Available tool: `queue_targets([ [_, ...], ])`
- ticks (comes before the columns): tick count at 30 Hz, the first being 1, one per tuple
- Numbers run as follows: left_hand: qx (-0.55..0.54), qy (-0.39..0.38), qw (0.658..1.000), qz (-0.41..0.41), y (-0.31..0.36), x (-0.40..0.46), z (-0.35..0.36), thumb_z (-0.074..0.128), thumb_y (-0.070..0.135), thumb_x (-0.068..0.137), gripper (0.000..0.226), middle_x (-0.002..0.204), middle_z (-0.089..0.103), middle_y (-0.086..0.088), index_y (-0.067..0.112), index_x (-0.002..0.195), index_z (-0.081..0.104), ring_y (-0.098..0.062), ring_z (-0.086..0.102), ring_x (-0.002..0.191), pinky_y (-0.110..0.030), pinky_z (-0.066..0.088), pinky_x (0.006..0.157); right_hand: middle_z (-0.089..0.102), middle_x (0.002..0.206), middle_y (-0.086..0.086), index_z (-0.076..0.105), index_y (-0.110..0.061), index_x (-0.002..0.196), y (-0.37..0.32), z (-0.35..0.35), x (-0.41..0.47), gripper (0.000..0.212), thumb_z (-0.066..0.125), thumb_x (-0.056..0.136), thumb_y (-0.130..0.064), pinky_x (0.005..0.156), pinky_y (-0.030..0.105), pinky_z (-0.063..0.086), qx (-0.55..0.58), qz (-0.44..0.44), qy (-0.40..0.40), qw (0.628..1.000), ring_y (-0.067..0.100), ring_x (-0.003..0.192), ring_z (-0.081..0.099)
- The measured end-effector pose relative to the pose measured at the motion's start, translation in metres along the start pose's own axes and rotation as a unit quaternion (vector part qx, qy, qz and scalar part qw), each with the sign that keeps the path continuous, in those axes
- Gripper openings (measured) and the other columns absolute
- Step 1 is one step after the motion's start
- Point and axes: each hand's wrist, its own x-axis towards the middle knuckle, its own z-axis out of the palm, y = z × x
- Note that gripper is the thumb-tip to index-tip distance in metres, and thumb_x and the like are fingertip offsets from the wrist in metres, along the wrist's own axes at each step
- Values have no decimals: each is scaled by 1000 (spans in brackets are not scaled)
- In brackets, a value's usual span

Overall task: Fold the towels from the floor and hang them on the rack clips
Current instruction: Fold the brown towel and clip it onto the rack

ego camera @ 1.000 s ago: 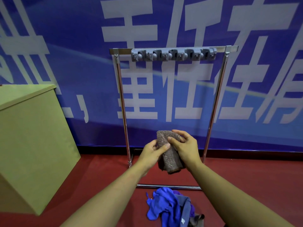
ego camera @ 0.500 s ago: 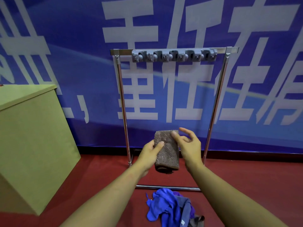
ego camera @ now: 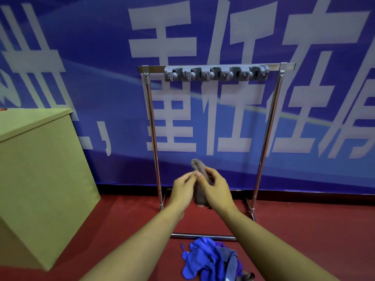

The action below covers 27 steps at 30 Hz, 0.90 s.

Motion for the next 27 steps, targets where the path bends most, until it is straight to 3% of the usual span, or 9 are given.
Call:
queue_targets([
  [3, -13, -19, 1000, 0, 8, -1, -1, 53, 23, 104, 22, 108, 76, 11, 27, 116, 71, -4, 70, 105, -26, 55, 94, 70, 117, -16, 62, -34, 129, 0, -2, 4, 43, 67, 90, -52, 92, 24, 54, 14, -3, -14, 1000, -3, 107, 65],
  [9, 5, -11, 1000, 9, 20, 9, -11, 60, 28, 101, 21, 106, 78, 4, 27, 118, 72, -13, 74, 102, -45, 58, 96, 67, 128, -12, 60, -26, 135, -16, -7, 21, 46, 68, 93, -42, 97, 21, 52, 17, -14, -63, 998, -1, 115, 63],
  [14, 51, 4, 997, 49, 57, 29, -17, 61, 20, 100, 24, 101, 78, 7, 24, 122, 71, -9, 74, 95, -37, 60, 90, 70, 120, -9, 60, -22, 132, -49, -11, 51, 37, 67, 96, -23, 83, 12, 53, 25, -29, -89, 995, 0, 107, 67],
  [18, 111, 39, 989, 94, 99, 61, -28, 59, 19, 100, 23, 99, 76, 5, 20, 120, 70, -14, 73, 94, -37, 59, 86, 71, 108, -11, 63, -19, 127, -84, -10, 92, 28, 57, 100, -12, 77, 10, 49, -39, -66, -52, 996, -1, 94, 67],
  [20, 135, 65, 981, 122, 122, 83, -36, 57, 17, 101, 21, 97, 75, 5, 20, 117, 71, -16, 71, 96, -28, 56, 79, 69, 104, -9, 63, -22, 127, -109, -9, 116, 28, 53, 102, -12, 71, 16, 52, -63, -91, -33, 993, 0, 89, 66],
  [22, 155, 103, 971, 149, 147, 106, -45, 55, 16, 101, 24, 100, 73, 3, 20, 119, 70, -16, 69, 97, -15, 49, 67, 68, 104, -3, 61, -23, 129, -134, -7, 140, 28, 50, 104, -15, 56, 17, 53, -78, -108, -13, 991, 12, 80, 66],
  [24, 161, 135, 962, 176, 172, 128, -54, 53, 13, 102, 27, 104, 71, 2, 20, 123, 69, -13, 67, 94, -7, 46, 57, 66, 109, 0, 60, -20, 132, -154, -3, 167, 30, 48, 105, -14, 48, 13, 49, -98, -126, 14, 987, 8, 74, 62],
  [27, 178, 187, 941, 218, 202, 160, -65, 51, 13, 103, 32, 110, 72, 2, 23, 128, 67, -15, 65, 98, -22, 54, 75, 68, 113, 1, 60, -19, 134, -177, 9, 206, 32, 46, 105, -15, 50, 14, 52, -108, -162, 42, 980, 10, 74, 64],
])
